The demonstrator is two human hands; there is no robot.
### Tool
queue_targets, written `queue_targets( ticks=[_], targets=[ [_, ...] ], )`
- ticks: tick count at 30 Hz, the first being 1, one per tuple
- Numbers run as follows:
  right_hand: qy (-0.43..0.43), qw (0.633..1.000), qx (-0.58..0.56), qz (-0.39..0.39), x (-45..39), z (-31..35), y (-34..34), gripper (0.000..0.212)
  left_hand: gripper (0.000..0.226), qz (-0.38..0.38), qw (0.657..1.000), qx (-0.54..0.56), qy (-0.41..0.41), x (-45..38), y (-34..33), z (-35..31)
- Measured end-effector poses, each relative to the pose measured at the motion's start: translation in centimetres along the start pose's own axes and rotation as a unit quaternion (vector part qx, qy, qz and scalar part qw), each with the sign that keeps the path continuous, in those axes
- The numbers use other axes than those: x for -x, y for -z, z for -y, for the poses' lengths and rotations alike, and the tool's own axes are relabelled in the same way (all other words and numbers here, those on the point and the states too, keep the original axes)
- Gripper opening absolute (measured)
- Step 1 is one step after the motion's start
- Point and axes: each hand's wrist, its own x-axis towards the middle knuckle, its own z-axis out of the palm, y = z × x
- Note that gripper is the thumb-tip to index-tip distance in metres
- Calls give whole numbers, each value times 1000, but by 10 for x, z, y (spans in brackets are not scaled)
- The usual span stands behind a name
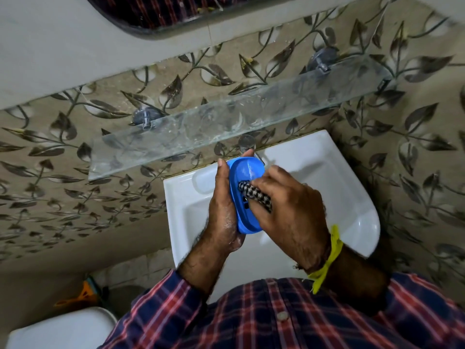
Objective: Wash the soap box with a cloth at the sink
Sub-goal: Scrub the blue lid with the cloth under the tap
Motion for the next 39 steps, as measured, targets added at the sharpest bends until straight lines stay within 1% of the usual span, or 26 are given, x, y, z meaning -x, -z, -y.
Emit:
queue_targets(
  ticks=[1,4,5,9,11,13,14,17,18,20,22,23,26,27,29,31,32,34,37,39],
  targets=[
    [-4,1000,7,-3,0,-1,1,20,68,1,1000,-2,0,1,0,0],
    [-53,997,6,-54,-17,-3,3,18,68,1,1000,-13,2,3,-7,6],
    [-59,996,6,-59,-21,-2,3,18,68,-2,1000,-11,3,3,-9,7],
    [13,999,36,0,-12,2,2,18,67,-6,1000,-1,-12,3,-4,2],
    [1,999,53,-1,-11,0,2,20,65,0,1000,-10,-16,3,-3,2],
    [-36,997,52,-32,-21,-2,2,21,66,-8,1000,-13,-8,3,-6,6],
    [-34,998,46,-39,-25,0,0,21,67,-14,1000,-11,-2,4,-7,7],
    [38,999,36,-12,-21,5,-4,18,68,-23,1000,10,-7,6,-2,7],
    [48,998,41,1,-18,4,-4,18,67,-19,1000,10,-12,7,-1,7],
    [13,999,49,11,-18,-2,-2,20,65,-16,1000,3,-13,7,-1,7],
    [-34,998,45,-8,-25,-4,-1,20,66,-26,1000,-2,-6,5,-3,8],
    [-30,999,42,-12,-27,-2,-2,19,66,-29,1000,-3,-3,5,-4,8],
    [33,999,26,11,-20,6,-6,17,66,-28,999,-3,-14,6,0,8],
    [34,999,24,23,-18,4,-6,19,65,-25,999,-4,-19,7,1,8],
    [2,999,32,23,-17,-3,-4,21,64,-27,999,-6,-24,8,1,7],
    [-42,999,25,-17,-20,-10,-2,20,64,-35,999,-12,-31,6,-3,6],
    [-51,998,21,-39,-21,-10,-2,19,64,-37,999,-15,-34,6,-5,6],
    [-42,997,26,-55,-23,-6,-6,22,65,-34,998,-16,-39,6,-7,7],
    [-30,998,23,-48,-23,-1,-10,28,65,-27,999,-16,-35,6,-7,8],
    [1,998,45,-36,-21,-2,-12,27,64,-40,999,-17,-30,6,-7,7]
  ],
)
